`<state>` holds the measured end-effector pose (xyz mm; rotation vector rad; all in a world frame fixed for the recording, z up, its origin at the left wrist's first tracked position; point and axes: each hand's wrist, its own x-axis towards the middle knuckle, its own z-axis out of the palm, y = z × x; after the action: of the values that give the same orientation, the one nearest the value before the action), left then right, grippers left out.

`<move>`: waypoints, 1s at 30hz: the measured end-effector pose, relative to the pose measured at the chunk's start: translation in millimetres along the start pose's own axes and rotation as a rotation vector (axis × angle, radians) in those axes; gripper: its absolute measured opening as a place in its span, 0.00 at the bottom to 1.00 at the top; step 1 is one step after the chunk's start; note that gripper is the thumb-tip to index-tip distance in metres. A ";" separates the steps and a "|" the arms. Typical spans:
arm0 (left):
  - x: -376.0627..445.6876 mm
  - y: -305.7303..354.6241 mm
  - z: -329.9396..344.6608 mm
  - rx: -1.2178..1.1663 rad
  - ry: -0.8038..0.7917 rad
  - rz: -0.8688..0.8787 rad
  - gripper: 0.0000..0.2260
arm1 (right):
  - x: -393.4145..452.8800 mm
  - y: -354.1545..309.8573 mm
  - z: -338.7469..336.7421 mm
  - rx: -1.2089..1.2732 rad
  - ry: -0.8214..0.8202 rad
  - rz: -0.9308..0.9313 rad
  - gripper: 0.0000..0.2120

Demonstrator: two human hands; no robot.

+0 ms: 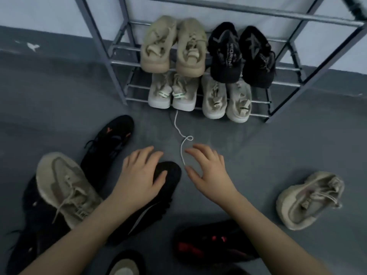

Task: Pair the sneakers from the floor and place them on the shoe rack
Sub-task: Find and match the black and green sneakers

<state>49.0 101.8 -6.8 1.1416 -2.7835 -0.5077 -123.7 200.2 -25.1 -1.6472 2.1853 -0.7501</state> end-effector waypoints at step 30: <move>-15.1 -13.5 75.9 -0.495 -0.222 0.044 0.25 | -4.9 22.9 38.8 -0.262 0.176 -0.192 0.11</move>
<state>53.2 123.8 -82.1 0.9537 -2.6076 -1.2967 -119.9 200.9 -70.3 -2.0125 2.3539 -0.7068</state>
